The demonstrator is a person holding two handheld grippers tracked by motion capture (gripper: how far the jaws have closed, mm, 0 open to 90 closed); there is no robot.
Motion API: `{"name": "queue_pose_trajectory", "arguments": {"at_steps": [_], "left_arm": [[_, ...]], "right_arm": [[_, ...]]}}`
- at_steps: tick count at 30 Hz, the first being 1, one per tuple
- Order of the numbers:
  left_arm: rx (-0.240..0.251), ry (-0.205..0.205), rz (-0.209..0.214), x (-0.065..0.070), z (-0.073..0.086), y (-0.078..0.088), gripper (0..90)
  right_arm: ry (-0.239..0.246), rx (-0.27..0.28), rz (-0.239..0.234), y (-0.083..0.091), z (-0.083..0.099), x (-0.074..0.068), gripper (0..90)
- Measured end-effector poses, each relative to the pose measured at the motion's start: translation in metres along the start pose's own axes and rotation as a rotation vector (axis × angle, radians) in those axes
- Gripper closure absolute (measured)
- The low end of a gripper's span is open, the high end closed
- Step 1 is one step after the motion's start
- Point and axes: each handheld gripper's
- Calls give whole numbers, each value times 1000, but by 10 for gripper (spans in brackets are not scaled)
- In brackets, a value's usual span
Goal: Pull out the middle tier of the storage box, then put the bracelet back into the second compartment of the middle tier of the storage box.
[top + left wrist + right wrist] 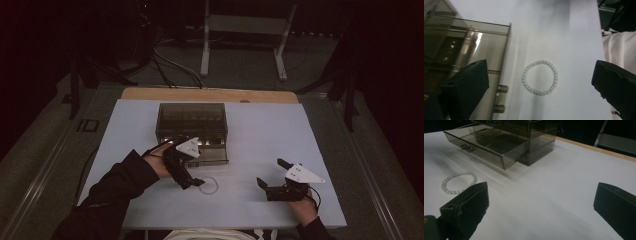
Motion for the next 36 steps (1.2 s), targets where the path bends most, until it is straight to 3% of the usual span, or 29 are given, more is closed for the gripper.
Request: {"name": "queue_pose_trajectory", "arguments": {"at_steps": [4,6,7,8,20,24,25,29,31,36], "left_arm": [[38,6,-5,6,1,-2,26],[64,27,-31,8,2,-2,26],[64,27,-31,8,2,-2,26],[91,55,-3,9,4,-4,26],[128,143,-20,38,14,-18,26],[111,139,-17,41,18,-24,26],[93,142,-34,43,20,-27,26],[89,170,-36,47,25,-30,27],[94,168,-41,48,27,-30,26],[26,138,-75,53,33,-34,42]], "right_arm": [[0,1,-1,0,0,0,0],[1,1,0,0,0,0,0],[1,0,-1,0,0,0,0],[1,0,-1,0,0,0,0],[1,-2,-3,0,0,0,0],[1,-2,-4,0,0,1,0],[0,-2,-4,0,0,1,0],[2,-3,-4,1,0,0,0],[2,-2,-3,1,0,0,0],[11,-9,1,0,0,0,0]]}}
Point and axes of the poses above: each handheld gripper's, and its own axes: y roughly backward along the jaws, z roughly out of its underside, x roughly to its right, and after that the axes turned 14 degrees about -z, right-handed
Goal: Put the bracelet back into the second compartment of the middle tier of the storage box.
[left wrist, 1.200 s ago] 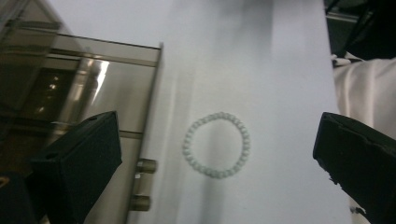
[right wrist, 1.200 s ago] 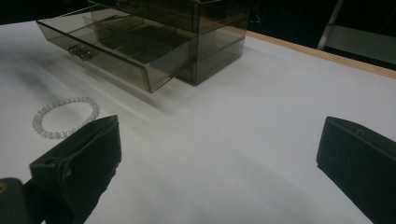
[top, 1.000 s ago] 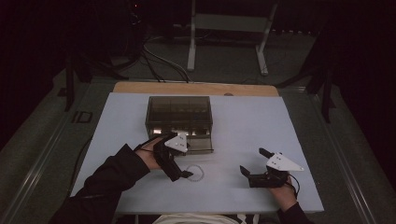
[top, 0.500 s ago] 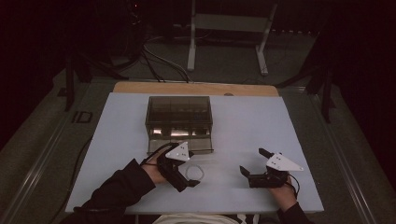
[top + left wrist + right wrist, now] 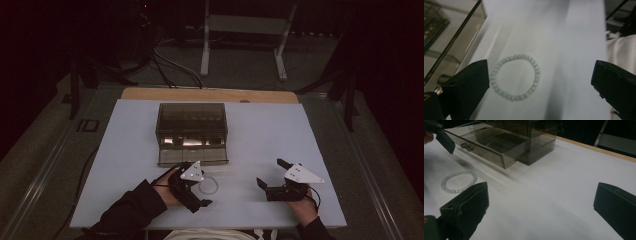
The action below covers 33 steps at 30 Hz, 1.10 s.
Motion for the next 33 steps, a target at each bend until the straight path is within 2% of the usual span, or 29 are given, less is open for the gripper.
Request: {"name": "queue_pose_trajectory", "arguments": {"at_steps": [1,2,5,6,7,8,10,11,13,14,22,26,29,33], "left_arm": [[6,2,0,0,1,0,76],[3,10,-21,-1,1,-1,80],[8,15,-35,-2,2,-2,94],[15,16,-60,-4,3,-1,192],[7,32,-65,-5,4,-2,235],[12,51,-64,-6,4,-3,242],[-2,53,-90,-8,5,-5,338],[-2,53,-90,-8,5,-5,354],[-32,40,-113,-8,6,-7,372],[-45,35,-135,-8,7,-8,425],[-76,52,-196,-9,7,-17,525],[-82,64,-204,-11,7,-20,599],[-82,62,-199,-13,8,-23,646],[-83,82,-191,-18,9,-24,697]], "right_arm": [[-2,1,0,0,0,0,0],[-3,2,1,1,0,0,0],[-6,4,4,1,0,1,0],[-5,3,5,1,0,1,0],[-3,3,4,1,0,1,0],[-2,3,3,0,0,1,0],[-2,3,0,0,0,0,0],[-2,3,0,0,0,0,0],[-1,3,1,1,0,0,0],[-2,3,0,1,0,1,0],[-2,3,0,0,0,0,0],[-1,2,-2,0,0,0,0],[-3,2,-1,1,0,0,0],[-3,5,-2,1,0,0,0]]}}
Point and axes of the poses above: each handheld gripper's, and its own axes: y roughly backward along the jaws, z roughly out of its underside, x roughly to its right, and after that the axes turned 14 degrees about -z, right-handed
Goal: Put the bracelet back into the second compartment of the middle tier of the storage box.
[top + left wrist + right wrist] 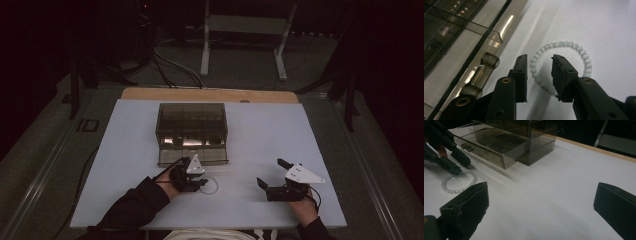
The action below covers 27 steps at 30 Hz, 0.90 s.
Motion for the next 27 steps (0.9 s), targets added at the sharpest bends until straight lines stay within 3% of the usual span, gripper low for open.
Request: {"name": "queue_pose_trajectory", "arguments": {"at_steps": [2,12,16,27], "left_arm": [[5,15,-3,-1,0,-1,701],[-13,2,21,0,-3,-11,723],[-22,17,57,-4,-3,-14,755],[-37,-46,27,5,-6,-12,870]], "right_arm": [[-2,0,0,0,0,0,0],[-2,-1,-1,-1,0,0,0],[3,-4,0,-1,0,0,0],[8,-10,-2,-2,0,-1,0]]}}
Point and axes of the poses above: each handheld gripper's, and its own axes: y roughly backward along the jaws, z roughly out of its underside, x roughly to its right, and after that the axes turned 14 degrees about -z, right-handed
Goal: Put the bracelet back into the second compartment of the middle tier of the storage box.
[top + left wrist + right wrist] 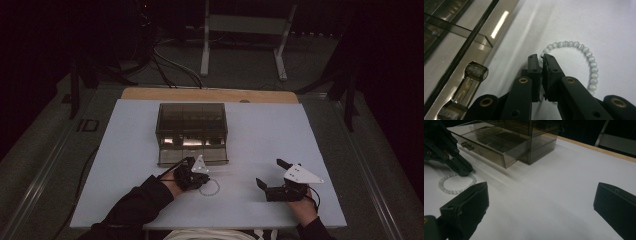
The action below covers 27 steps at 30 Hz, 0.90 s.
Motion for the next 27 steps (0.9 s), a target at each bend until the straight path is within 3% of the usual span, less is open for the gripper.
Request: {"name": "queue_pose_trajectory", "arguments": {"at_steps": [9,16,21,27], "left_arm": [[-9,-29,-35,5,-3,2,875],[-8,13,6,0,-3,4,875],[22,31,10,-4,-5,11,874],[35,17,32,-5,-8,19,874]], "right_arm": [[-1,-1,1,0,0,0,0],[-3,4,2,1,0,1,0],[-2,3,2,1,0,0,0],[-2,3,2,1,0,0,0]]}}
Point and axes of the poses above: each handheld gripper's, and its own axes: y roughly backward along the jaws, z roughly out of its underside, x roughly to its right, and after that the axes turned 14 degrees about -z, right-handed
